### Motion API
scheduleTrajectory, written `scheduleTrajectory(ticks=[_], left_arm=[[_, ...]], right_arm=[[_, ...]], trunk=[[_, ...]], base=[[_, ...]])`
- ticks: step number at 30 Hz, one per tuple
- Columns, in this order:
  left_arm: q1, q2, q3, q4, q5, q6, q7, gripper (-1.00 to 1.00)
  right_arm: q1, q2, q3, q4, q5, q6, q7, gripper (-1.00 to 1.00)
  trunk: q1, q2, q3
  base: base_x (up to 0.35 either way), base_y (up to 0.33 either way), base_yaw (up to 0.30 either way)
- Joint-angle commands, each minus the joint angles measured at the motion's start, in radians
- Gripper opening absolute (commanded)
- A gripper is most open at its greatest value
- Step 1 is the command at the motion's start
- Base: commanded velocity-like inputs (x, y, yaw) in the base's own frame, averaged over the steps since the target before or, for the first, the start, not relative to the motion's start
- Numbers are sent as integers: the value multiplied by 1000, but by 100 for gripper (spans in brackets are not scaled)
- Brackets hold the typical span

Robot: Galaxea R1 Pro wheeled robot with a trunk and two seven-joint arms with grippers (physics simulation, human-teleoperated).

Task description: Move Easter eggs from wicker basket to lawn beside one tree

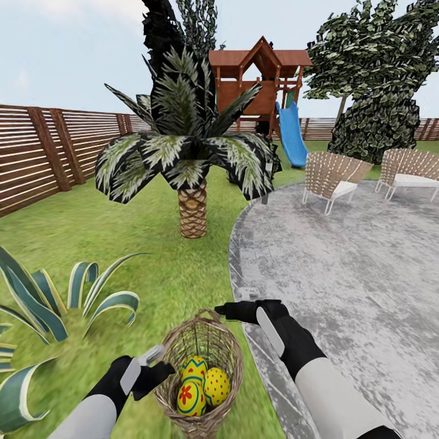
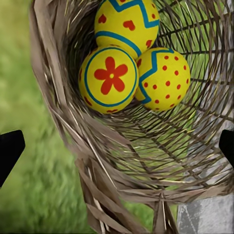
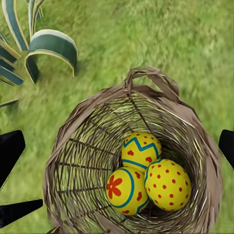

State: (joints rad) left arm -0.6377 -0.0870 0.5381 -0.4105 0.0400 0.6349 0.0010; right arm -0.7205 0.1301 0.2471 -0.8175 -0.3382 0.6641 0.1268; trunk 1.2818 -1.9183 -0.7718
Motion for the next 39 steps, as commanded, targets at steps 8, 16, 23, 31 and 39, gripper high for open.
scheduleTrajectory(ticks=[8,16,23,31,39], left_arm=[[0,-16,12,-2,4,-1,1,100],[0,-30,16,-2,6,-8,33,100],[1,-48,51,-2,6,-7,87,100],[3,-49,97,-2,6,-5,94,100],[3,-50,134,-2,6,-4,94,100]], right_arm=[[39,-21,-30,-94,-2,8,74,100],[54,-49,-130,-123,-4,4,172,100],[55,-48,-143,-125,-3,1,179,100],[55,-48,-144,-126,-2,0,177,100],[55,-46,-144,-124,-2,0,177,100]], trunk=[[31,-57,-26],[31,-57,-26],[31,-57,-26],[31,-57,-26],[31,-57,-26]], base=[[0,0,0],[0,0,0],[0,0,0],[-1,0,0],[-141,0,0]])
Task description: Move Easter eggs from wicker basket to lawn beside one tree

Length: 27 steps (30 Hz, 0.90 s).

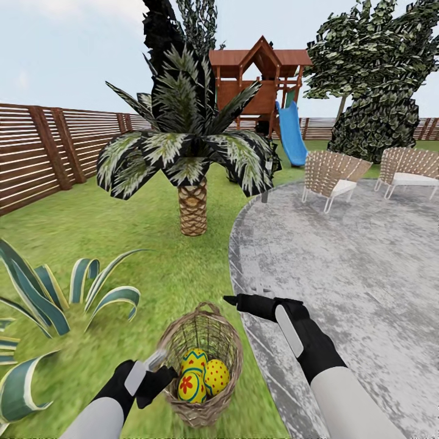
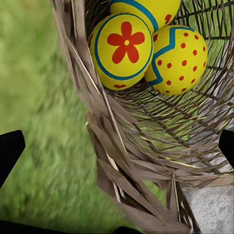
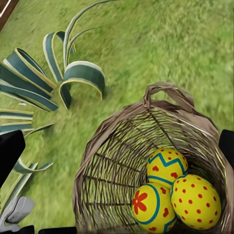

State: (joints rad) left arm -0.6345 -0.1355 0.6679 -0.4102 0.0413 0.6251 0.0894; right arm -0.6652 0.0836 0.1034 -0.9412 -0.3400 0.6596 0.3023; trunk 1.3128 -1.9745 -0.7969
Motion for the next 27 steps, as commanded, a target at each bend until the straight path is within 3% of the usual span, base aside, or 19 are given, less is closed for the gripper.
scheduleTrajectory(ticks=[1,27], left_arm=[[-1,-1,5,-2,5,5,6,100],[-1,-7,7,-2,5,4,4,100]], right_arm=[[-1,0,-1,-1,-1,5,1,100],[-1,3,0,-1,7,3,1,100]], trunk=[[0,0,-1],[7,-14,-7]], base=[[-43,0,0],[-45,0,0]])
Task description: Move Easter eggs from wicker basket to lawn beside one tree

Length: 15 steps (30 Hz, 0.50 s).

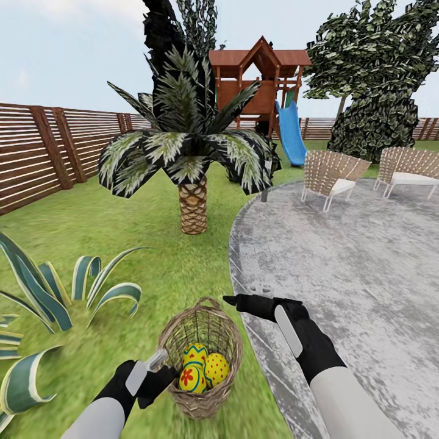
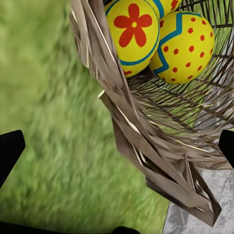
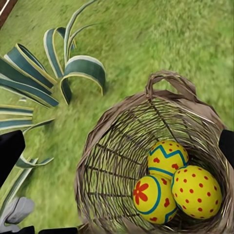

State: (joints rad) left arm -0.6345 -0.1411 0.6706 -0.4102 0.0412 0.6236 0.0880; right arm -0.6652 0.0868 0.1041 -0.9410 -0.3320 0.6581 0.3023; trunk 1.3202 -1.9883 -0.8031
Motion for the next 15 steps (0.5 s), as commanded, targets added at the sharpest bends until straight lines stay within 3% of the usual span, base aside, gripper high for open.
scheduleTrajectory(ticks=[1,4,15], left_arm=[[-1,-2,4,-2,5,5,6,100],[-1,-4,4,-2,5,4,6,100],[-1,-14,4,-2,3,1,4,100]], right_arm=[[-1,0,0,-1,-1,5,1,100],[-1,0,0,-1,-1,5,1,100],[-1,-2,-1,-2,-2,5,2,100]], trunk=[[4,-8,-4],[15,-29,-14],[23,-43,-20]], base=[[-1,0,0],[0,0,0],[0,0,0]])
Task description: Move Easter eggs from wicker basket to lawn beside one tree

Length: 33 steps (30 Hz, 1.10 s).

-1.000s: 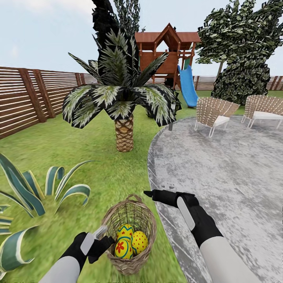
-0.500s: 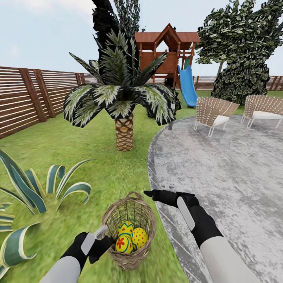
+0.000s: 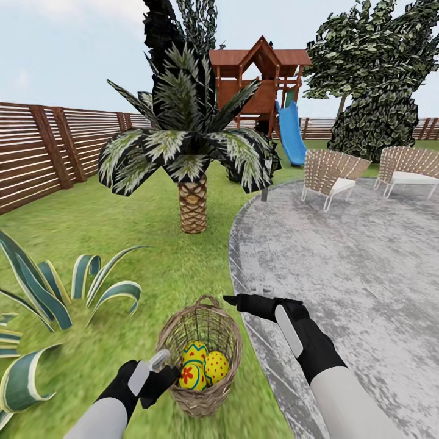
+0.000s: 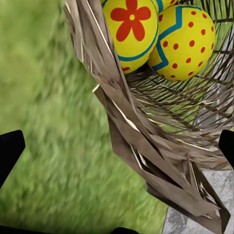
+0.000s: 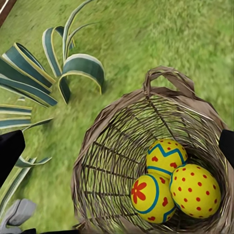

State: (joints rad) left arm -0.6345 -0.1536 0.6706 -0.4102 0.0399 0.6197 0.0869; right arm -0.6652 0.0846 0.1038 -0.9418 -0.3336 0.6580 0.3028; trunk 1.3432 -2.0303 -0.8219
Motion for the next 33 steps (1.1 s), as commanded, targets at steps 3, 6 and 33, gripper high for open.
scheduleTrajectory(ticks=[3,6,33], left_arm=[[-1,-7,4,5,4,2,4,100],[-1,-10,4,19,3,-1,4,100],[-1,-11,6,70,3,-86,5,100]], right_arm=[[-1,0,0,-2,-3,6,4,100],[0,-2,0,-5,-6,8,9,100],[1,4,5,-6,-7,8,10,100]], trunk=[[4,-8,-4],[4,-8,-4],[15,-29,-14]], base=[[0,0,0],[0,0,0],[0,0,0]])
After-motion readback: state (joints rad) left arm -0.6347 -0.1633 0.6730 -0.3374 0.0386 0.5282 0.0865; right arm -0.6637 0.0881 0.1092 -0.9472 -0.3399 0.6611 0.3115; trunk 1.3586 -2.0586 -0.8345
